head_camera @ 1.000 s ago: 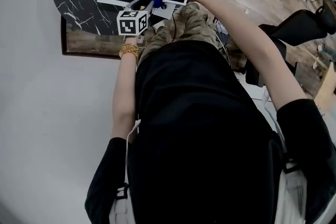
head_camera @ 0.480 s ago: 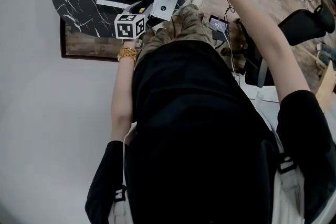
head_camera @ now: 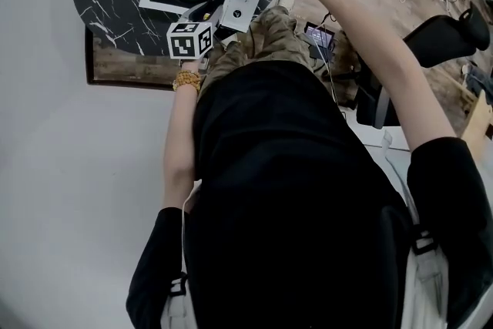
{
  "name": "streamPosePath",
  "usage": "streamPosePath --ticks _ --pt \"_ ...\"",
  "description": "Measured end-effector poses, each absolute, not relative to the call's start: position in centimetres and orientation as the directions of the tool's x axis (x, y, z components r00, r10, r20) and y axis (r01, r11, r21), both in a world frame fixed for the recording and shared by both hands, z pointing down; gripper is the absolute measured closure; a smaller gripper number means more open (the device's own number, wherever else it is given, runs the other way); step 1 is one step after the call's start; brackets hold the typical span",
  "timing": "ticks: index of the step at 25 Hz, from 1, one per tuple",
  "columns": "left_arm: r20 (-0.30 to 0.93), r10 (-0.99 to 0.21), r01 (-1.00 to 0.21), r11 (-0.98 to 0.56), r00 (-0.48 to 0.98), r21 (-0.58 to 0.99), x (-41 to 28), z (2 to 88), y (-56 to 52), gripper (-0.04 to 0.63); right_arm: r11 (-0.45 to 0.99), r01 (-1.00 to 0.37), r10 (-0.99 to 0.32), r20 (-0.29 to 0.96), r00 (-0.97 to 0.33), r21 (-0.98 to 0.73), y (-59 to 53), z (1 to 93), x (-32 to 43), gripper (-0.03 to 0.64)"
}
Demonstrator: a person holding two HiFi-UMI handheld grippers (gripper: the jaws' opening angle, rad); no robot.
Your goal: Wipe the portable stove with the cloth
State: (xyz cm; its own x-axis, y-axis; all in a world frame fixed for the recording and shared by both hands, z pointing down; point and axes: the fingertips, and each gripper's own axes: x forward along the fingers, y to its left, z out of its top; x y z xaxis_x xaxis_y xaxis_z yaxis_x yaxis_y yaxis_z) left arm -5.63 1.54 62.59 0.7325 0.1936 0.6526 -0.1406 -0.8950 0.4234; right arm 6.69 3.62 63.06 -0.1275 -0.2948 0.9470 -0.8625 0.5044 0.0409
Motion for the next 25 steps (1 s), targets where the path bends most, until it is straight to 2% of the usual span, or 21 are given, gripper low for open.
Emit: streamPosePath --ticks 7,11,13,14,16,17,19,21,23,25 --pt "0.652 0.193 -0.140 -0.896 0.734 0.422 -5.6 62.6 1.7 0.469 0.572 -0.819 -0.314 0.914 -0.257 -0.034 5.7 62.8 -1.8 0.523" --pt "0.645 0.202 -0.134 -0.892 0.737 0.432 -5.5 62.7 1.6 0.469 0.588 -0.808 -0.345 0.897 -0.275 -0.022 6.3 62.9 -5.0 0.523" --pt "0.651 0.211 -0.133 -0.890 0.729 0.436 -5.7 62.8 1.7 0.469 0.564 -0.820 -0.337 0.878 -0.341 -0.102 7.0 62.7 -6.3 0.522" --pt "0.652 0.207 -0.130 -0.894 0.729 0.429 -5.6 62.8 1.5 0.469 0.547 -0.815 -0.321 0.852 -0.414 -0.190 7.4 62.4 -7.1 0.520" --pt "0.634 0.136 -0.133 -0.924 0.761 0.358 -5.2 61.9 0.2 0.461 0.527 -0.780 -0.305 0.782 -0.544 -0.337 8.8 62.2 -8.5 0.518" --pt "0.613 0.069 -0.150 -0.943 0.787 0.298 -5.5 60.8 -0.7 0.498 0.534 -0.777 -0.331 0.762 -0.556 -0.335 9.5 62.1 -9.2 0.517" --pt "0.547 -0.060 -0.198 -0.960 0.835 0.197 -6.4 57.4 -3.0 0.514 0.535 -0.808 -0.468 0.710 -0.526 -0.246 9.2 60.1 -10.1 0.515" --pt "0.451 -0.162 -0.236 -0.965 0.878 0.112 -5.7 52.8 -5.5 0.519 0.464 -0.874 -0.660 0.604 -0.447 -0.140 6.3 55.6 -8.3 0.511" --pt "0.348 -0.250 -0.272 -0.962 0.903 0.015 -4.7 47.8 -7.3 0.528 0.318 -0.947 -0.825 0.504 -0.255 0.041 2.8 50.7 -4.9 0.508" --pt "0.239 -0.333 -0.327 -0.943 0.912 -0.069 -4.4 42.9 -8.6 0.541 0.149 -0.966 -0.913 0.405 -0.052 0.211 0.0 46.1 -2.1 0.506"
